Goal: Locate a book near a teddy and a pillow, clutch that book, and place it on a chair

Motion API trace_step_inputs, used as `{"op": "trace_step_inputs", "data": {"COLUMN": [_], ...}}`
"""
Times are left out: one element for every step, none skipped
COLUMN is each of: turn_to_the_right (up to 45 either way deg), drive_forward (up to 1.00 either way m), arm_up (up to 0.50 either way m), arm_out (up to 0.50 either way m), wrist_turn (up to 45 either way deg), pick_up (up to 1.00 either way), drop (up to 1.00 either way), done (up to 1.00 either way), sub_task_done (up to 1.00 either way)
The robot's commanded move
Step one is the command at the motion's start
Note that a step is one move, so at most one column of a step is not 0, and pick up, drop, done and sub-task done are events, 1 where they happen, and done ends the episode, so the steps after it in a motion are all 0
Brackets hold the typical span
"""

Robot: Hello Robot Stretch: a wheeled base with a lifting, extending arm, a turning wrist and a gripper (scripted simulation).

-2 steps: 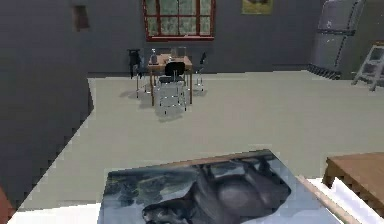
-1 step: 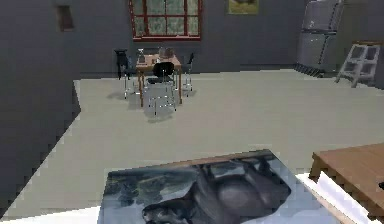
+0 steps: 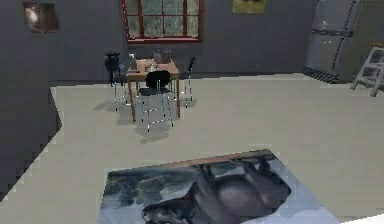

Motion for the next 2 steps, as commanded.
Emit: {"op": "trace_step_inputs", "data": {"turn_to_the_right": [36.0, 0.0], "drive_forward": [0.00, 0.35], "arm_up": [0.00, 0.00], "arm_out": [0.00, 0.00], "wrist_turn": [0.0, 0.0], "pick_up": [0.00, 0.00], "drop": [0.00, 0.00], "done": [0.00, 0.00], "sub_task_done": [0.00, 0.00]}}
